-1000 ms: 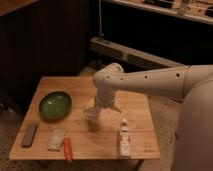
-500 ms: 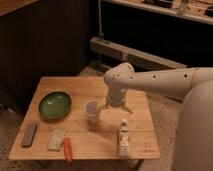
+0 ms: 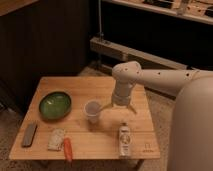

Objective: Stand the bottle upright

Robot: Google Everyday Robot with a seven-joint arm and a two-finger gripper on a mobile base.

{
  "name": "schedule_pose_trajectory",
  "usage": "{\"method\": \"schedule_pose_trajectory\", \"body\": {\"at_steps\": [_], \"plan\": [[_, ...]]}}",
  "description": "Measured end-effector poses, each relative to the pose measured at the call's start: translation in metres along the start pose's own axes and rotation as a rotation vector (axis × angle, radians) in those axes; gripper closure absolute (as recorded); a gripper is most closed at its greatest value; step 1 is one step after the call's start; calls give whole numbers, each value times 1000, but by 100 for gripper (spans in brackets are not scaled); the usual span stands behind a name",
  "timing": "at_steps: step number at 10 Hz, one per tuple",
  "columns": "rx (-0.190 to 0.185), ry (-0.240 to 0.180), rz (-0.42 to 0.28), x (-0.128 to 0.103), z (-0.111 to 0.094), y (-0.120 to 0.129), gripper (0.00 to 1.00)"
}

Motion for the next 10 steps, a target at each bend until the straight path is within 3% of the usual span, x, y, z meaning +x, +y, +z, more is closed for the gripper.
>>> {"method": "schedule_pose_trajectory", "body": {"at_steps": [2,5,10], "plan": [[14,9,-36,0,-5,-6,0],[58,28,43,2,3,-25,0],[93,64,108,-7,29,-24,0]]}}
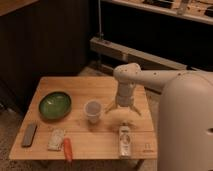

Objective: Stand the bottle upright

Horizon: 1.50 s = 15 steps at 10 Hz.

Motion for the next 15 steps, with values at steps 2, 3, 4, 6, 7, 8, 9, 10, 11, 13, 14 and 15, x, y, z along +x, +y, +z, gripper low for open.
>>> {"method": "schedule_pose_trajectory", "body": {"at_steps": [2,3,4,6,7,8,9,10,11,13,14,15], "plan": [[1,16,9,-4,8,0,0],[-3,29,8,-6,14,-2,0],[-5,42,6,-8,17,-2,0],[-15,86,12,-11,26,-7,0],[-20,94,16,-11,27,-9,0],[-24,104,21,-11,32,-12,0],[-22,111,24,-11,36,-13,0],[-20,117,25,-11,39,-13,0],[-30,118,27,-11,45,-15,0],[-41,116,35,-12,52,-19,0],[-46,113,29,-13,54,-17,0],[-55,114,25,-15,58,-19,0]]}}
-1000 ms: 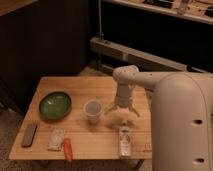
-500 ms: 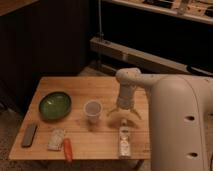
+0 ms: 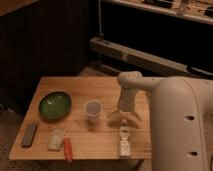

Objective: Stand the bottle upright

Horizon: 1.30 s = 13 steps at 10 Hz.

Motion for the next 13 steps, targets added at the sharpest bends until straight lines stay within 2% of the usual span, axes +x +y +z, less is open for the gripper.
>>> {"method": "schedule_pose_trajectory", "body": {"at_steps": [4,9,10,13], "plan": [[-7,37,0,-6,6,-6,0],[-2,62,-1,-7,16,-7,0],[0,60,-3,-8,17,-7,0],[4,20,-9,-12,13,-3,0]]}}
